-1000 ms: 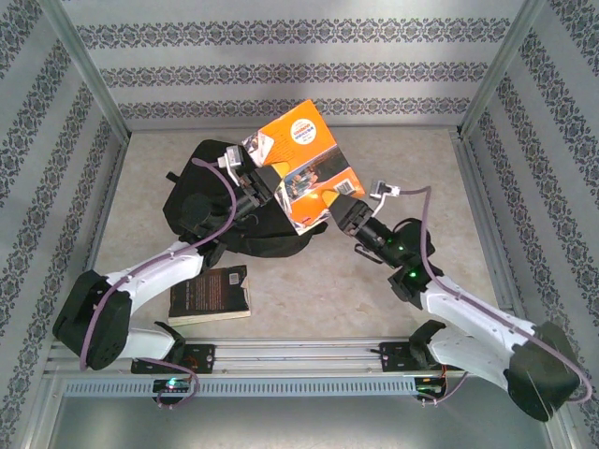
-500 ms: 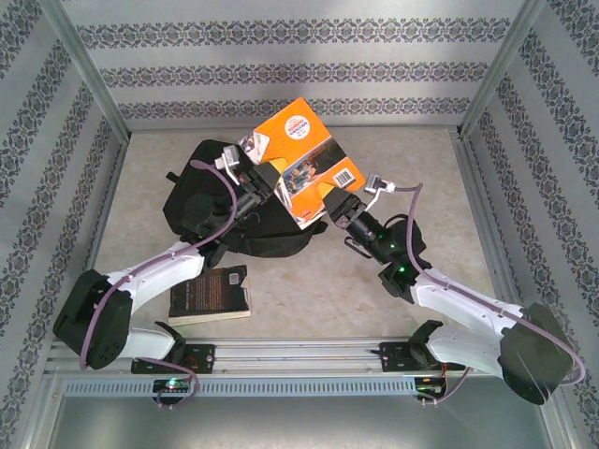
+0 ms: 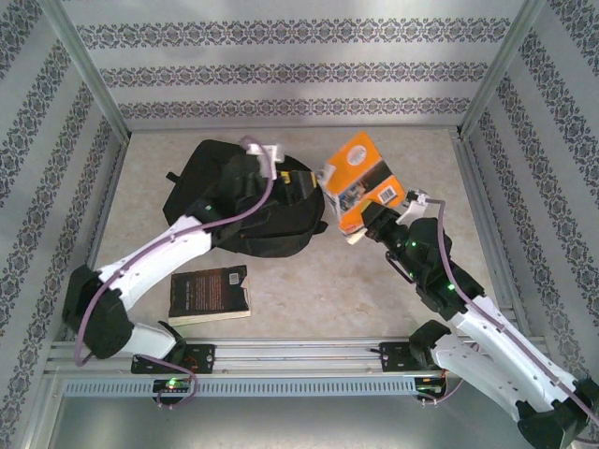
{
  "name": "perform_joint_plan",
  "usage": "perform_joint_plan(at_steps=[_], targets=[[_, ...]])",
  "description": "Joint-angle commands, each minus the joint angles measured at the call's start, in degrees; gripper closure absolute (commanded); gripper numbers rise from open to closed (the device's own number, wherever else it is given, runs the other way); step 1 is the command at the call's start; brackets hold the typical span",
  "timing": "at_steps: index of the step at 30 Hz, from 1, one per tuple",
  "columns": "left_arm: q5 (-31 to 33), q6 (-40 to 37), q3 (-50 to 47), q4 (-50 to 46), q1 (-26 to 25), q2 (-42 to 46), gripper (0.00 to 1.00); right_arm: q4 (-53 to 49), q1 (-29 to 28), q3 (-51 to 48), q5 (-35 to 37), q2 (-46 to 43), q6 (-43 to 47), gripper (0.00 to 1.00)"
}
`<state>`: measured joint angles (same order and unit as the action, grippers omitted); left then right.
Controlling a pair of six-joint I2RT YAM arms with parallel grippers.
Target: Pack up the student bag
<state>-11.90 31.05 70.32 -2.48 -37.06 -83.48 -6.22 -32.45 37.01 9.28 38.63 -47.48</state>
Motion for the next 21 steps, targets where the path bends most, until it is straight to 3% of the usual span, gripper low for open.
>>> perform_joint_plan(at_steps=[1, 7, 11, 21], targets=[[10.77, -16.48, 8.58, -25.99, -3.54, -9.06, 0.31, -12.06, 2.53, -0.46, 4.98, -2.87, 5.02, 1.0], [22.27, -14.18, 22.78, -35.12, -6.4, -23.75, 0.29, -13.07, 6.28, -3.65, 2.54, -6.22, 4.02, 1.0], [25.89, -11.29, 30.13, -38.56, -6.62, -30.62, 0.28, -13.11, 7.23, -4.38, 1.76, -6.98, 4.2, 1.0], [25.79, -11.54, 36.63, -41.01, -6.15, -39.33, 0.28, -11.89, 8.84, -5.7, -0.51, -7.0, 4.47, 1.0]])
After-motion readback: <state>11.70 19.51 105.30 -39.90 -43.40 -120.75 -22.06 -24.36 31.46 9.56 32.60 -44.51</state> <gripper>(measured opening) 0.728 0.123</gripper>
